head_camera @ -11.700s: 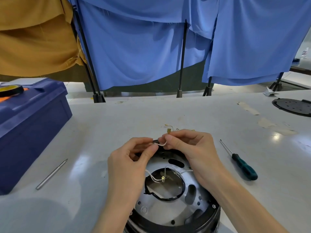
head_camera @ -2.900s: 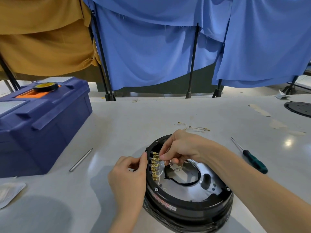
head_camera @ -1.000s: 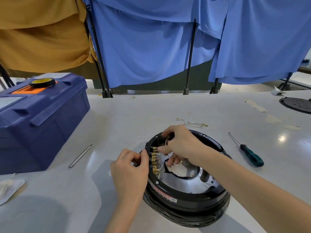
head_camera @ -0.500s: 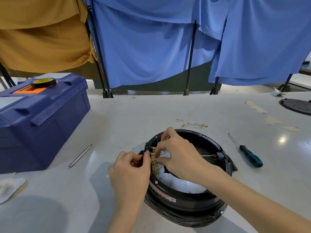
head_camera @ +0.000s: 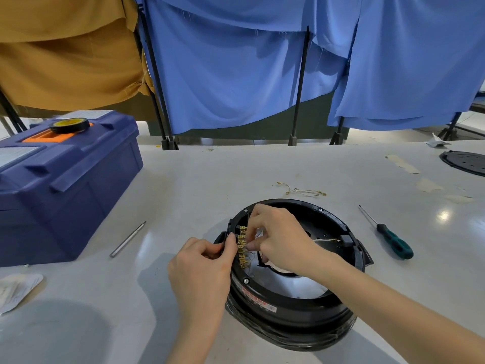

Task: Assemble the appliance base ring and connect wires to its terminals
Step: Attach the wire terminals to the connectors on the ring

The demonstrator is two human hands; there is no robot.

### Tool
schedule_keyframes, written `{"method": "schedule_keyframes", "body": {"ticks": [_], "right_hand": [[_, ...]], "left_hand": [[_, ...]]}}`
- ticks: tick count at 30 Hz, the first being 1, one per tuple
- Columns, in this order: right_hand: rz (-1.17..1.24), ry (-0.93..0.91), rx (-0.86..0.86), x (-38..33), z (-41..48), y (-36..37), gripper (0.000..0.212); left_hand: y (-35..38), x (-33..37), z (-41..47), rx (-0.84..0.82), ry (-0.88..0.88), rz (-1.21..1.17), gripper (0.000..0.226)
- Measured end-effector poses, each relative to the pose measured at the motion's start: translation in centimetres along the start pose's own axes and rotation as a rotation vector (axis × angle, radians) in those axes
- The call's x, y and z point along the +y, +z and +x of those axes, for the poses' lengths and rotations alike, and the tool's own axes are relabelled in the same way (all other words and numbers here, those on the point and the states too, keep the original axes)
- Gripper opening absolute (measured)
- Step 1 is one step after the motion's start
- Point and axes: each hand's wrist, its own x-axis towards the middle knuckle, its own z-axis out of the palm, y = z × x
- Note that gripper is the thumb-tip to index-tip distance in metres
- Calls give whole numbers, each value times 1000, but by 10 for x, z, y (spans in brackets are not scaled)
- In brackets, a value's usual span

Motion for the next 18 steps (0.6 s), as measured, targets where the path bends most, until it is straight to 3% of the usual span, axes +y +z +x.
{"method": "schedule_keyframes", "body": {"ticks": [10,15,18], "right_hand": [[44,2,-27,7,0,-1,9],[-73,-17,11,0,-1,2,5],[-143,-14,-20,-2,2,3,13]], "left_hand": [[2,1,-1,10,33,5,37],[3,-1,-1,13,16,-17,38],[3,-2,-1,14,10,-15,38]]}}
